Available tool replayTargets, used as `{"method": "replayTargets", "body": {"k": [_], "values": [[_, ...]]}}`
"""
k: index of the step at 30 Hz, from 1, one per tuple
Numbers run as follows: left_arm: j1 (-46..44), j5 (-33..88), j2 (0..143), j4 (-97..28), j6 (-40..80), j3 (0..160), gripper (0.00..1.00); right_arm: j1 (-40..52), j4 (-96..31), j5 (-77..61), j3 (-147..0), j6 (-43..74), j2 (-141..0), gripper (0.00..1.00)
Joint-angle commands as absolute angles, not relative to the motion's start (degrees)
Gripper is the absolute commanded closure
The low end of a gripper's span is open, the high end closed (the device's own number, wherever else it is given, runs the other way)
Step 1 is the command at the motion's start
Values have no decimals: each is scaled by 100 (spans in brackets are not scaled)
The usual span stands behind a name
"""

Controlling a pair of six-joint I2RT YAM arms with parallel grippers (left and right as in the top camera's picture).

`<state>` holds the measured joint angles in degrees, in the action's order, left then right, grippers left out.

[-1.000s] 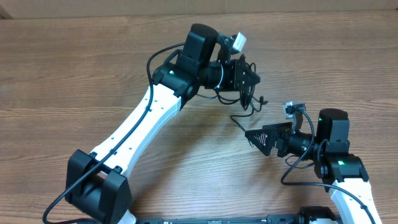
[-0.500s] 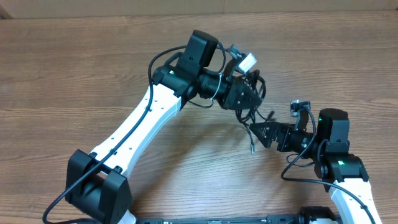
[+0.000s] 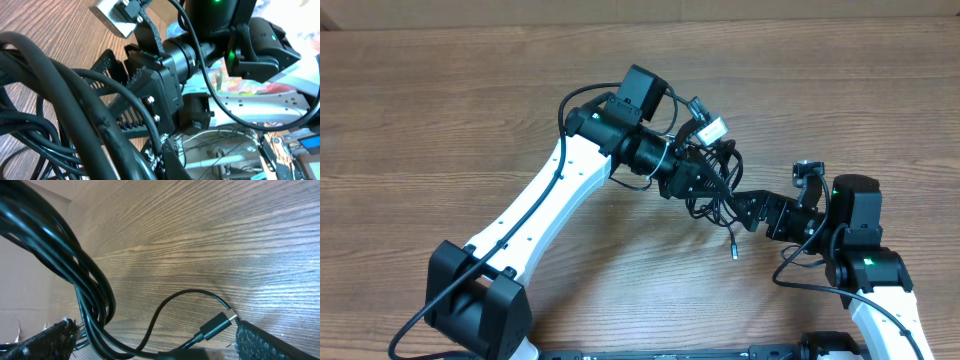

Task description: Untangle cables

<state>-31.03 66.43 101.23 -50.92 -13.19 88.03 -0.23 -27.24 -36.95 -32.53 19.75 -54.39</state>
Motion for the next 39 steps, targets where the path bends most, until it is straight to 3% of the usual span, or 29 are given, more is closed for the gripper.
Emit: {"method": "replayTargets", "body": {"k": [1,14,22,39], "values": [[-3074,6858,9963,-5164,-1789,8945,96,-5,-2705,-3610,-3341,2108,-5450,0],[-3409,7122,9963,-5312,-1831,8945,96,-5,-2209,-3830,-3341,2145,-5452,0],[-3518,7166,9963,-5542,-1826,8945,96,-5,-2357,-2980,-3341,2447,-5452,0],[-2779,8425,9963,-5435,-1822,8947,96,-5,-3050,-2104,-3341,2550,-5452,0]]}}
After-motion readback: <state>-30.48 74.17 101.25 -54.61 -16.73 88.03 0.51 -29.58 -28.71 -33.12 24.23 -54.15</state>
